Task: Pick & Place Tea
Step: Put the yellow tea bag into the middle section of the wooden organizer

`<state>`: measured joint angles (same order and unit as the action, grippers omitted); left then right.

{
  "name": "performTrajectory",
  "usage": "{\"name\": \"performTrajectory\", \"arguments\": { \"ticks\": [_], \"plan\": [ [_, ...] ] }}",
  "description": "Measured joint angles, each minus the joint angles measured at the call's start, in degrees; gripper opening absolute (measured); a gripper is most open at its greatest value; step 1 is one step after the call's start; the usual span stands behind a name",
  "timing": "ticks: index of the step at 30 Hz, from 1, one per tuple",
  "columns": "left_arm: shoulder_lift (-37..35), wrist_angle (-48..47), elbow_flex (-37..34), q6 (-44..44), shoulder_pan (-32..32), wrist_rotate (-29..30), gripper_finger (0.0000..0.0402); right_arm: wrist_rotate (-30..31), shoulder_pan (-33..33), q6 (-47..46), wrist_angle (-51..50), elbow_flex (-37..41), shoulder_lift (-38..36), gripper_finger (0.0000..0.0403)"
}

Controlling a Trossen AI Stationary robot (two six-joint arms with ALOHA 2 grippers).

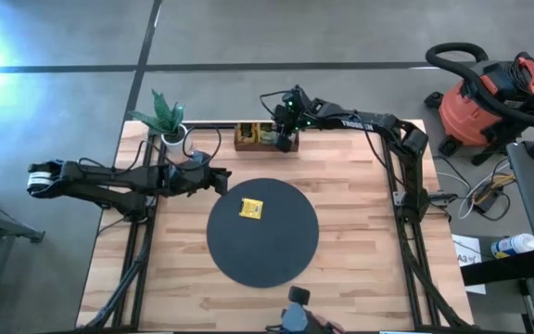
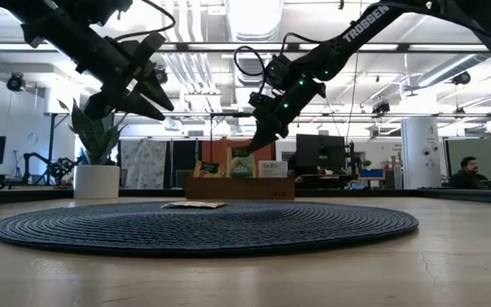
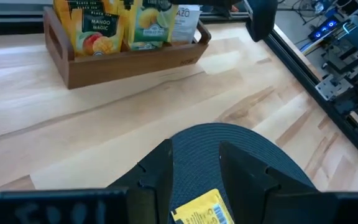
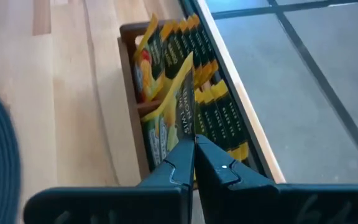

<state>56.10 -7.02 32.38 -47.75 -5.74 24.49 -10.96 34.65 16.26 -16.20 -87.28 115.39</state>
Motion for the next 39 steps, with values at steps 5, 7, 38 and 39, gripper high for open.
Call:
{"name": "performTrajectory", "arguments": {
  "ticks": [5,7,38,39],
  "plan": [
    [0.02,-0.01,0.0,-0.02,0.0,0.0,0.0124,-0.03,0.0,0.29,0.16,1.67,0.0,0.0009],
    [0.02,-0.05,0.0,-0.02,0.0,-0.02,0.0124,-0.03,-0.02,0.27,0.71,2.75,0.0,0.0009],
    [0.02,0.19,-5.51,-10.59,3.69,-9.31,0.0124,2.14,-0.82,-11.34,2.46,6.54,-0.02,0.0063],
    [0.02,0.18,-5.51,-10.61,3.69,-9.12,0.0124,2.14,-0.85,-11.41,2.52,6.57,-0.02,0.006]
  ]
}}
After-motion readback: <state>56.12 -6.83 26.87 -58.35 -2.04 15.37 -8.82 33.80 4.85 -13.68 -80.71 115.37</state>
